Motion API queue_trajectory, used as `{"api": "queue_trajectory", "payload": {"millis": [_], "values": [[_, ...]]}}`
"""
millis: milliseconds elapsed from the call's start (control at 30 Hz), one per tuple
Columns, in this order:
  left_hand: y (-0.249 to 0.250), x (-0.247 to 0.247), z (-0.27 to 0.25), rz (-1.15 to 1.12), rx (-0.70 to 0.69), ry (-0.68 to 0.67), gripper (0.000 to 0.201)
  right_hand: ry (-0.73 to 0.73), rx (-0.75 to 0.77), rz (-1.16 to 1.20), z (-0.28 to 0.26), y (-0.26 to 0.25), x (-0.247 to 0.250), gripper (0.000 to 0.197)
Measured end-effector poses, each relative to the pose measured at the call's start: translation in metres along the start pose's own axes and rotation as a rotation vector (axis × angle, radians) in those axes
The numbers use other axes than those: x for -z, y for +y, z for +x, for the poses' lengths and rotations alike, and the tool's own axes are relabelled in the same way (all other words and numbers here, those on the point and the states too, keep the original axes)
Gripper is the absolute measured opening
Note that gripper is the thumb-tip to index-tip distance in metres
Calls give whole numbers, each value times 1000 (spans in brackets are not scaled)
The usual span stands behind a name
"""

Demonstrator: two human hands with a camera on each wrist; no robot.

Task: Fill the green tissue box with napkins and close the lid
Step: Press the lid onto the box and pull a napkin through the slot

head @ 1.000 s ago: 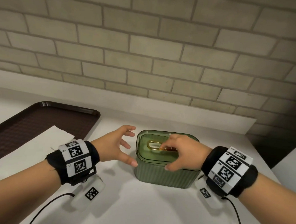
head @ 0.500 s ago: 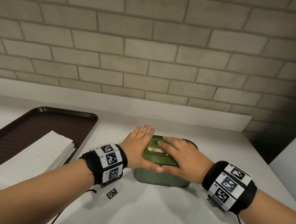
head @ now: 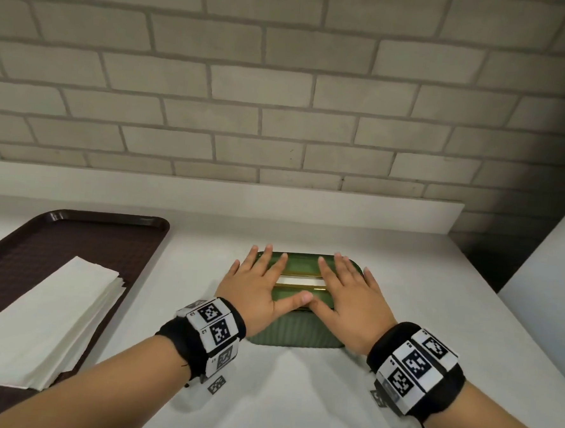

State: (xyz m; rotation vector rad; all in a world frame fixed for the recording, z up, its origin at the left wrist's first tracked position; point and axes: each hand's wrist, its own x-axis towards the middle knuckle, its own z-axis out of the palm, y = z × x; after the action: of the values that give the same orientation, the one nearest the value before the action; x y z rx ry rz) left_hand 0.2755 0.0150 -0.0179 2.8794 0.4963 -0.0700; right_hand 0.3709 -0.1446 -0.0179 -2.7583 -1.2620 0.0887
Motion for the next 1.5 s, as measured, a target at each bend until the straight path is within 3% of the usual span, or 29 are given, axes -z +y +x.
{"api": "queue_trajectory", "payload": {"millis": [67, 200, 300, 500, 633, 900, 1100, 1300, 1400, 1500], "values": [[1, -2, -1, -32, 47, 40, 103, 8, -87, 50, -1, 0, -2, 120], [4, -7, -6, -212, 161, 108, 106, 48, -245, 171, -4, -6, -6, 92], [8, -6, -9, -353, 224, 136, 102, 75, -324, 275, -4, -11, -7, 90], [8, -1, -14, -405, 247, 123, 84, 25, -366, 415, -7, -10, 0, 88], [7, -4, -23, -459, 264, 113, 82, -27, -374, 545, -16, -6, 1, 90], [8, -6, -51, -496, 251, 76, 84, -18, -363, 537, -50, -11, 2, 87], [1, -9, -76, -560, 239, 99, 88, 41, -273, 548, -75, -15, 1, 44], [-10, -12, -99, -649, 218, 119, 94, 55, -67, 311, -77, -1, 13, 29], [-10, -13, -107, -660, 211, 132, 93, 54, 110, 182, -60, 2, 30, 20], [-7, -11, -115, -669, 206, 144, 91, 6, 457, 45, -40, -5, 45, 9]]}}
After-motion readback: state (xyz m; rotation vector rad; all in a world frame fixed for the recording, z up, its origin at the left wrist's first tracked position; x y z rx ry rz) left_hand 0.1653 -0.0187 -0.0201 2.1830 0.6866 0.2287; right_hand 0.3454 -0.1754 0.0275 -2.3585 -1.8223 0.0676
